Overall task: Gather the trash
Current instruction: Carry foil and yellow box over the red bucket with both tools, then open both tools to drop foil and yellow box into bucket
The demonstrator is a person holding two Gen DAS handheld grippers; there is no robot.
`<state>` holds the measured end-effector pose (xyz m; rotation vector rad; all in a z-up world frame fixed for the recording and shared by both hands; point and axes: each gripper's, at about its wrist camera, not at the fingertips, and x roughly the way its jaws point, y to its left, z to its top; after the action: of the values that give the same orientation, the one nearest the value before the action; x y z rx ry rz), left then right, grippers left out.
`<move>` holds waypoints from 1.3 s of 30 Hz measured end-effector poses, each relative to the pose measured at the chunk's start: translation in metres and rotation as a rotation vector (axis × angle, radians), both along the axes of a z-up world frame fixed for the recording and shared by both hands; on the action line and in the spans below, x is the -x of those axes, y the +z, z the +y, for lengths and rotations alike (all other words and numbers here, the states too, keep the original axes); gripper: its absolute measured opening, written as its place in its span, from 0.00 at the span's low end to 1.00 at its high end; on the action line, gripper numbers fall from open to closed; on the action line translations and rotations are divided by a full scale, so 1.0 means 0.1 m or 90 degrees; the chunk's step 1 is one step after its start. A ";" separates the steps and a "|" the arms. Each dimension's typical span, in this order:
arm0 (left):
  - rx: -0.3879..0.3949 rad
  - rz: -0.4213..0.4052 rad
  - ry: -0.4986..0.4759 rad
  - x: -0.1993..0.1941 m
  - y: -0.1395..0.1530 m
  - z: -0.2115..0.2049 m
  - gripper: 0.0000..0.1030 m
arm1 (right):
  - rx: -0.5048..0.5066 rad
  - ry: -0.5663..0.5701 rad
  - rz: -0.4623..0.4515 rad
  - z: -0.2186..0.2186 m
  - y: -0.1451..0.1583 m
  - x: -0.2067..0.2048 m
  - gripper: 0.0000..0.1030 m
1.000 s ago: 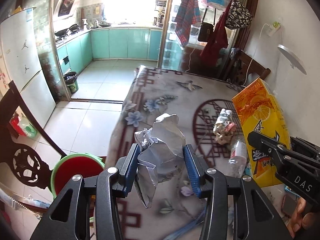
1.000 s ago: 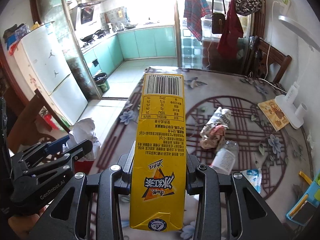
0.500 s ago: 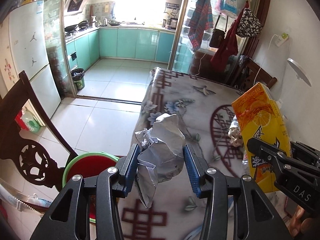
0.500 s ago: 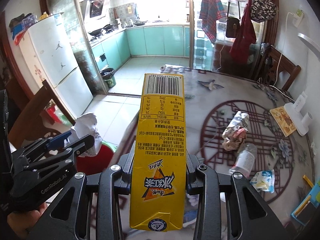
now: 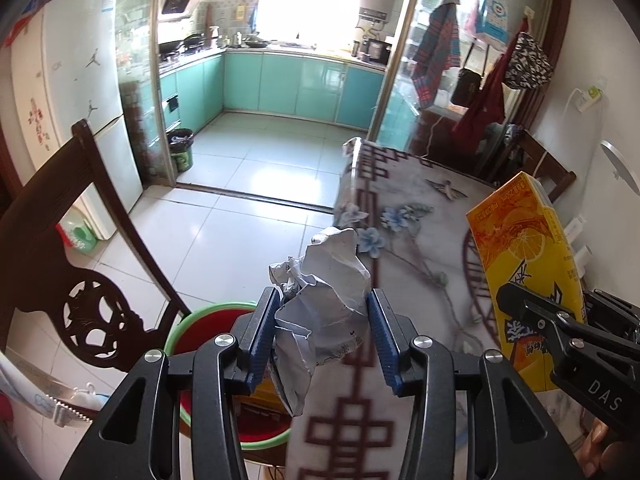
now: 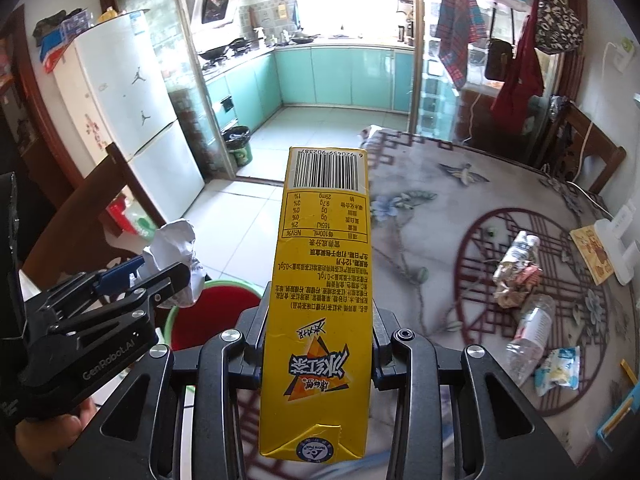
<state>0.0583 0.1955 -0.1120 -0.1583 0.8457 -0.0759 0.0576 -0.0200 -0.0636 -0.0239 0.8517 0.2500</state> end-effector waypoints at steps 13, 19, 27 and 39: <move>-0.005 0.044 0.058 -0.09 -0.32 0.63 0.42 | -0.001 0.045 0.062 0.53 -0.33 -0.15 0.34; -0.009 0.064 0.076 -0.12 -0.48 0.81 0.42 | -0.002 0.065 0.095 0.72 -0.48 -0.19 0.34; -0.004 0.130 0.100 -0.17 -0.89 1.01 0.42 | -0.020 0.081 0.161 0.91 -0.82 -0.24 0.34; -0.006 0.159 0.117 -0.21 -1.10 1.23 0.42 | 0.008 0.103 0.178 1.15 -0.93 -0.29 0.34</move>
<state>0.0791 0.3183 -0.2215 -0.2396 1.0758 0.1230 0.0869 0.0948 -0.1564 -0.0704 1.1309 0.4067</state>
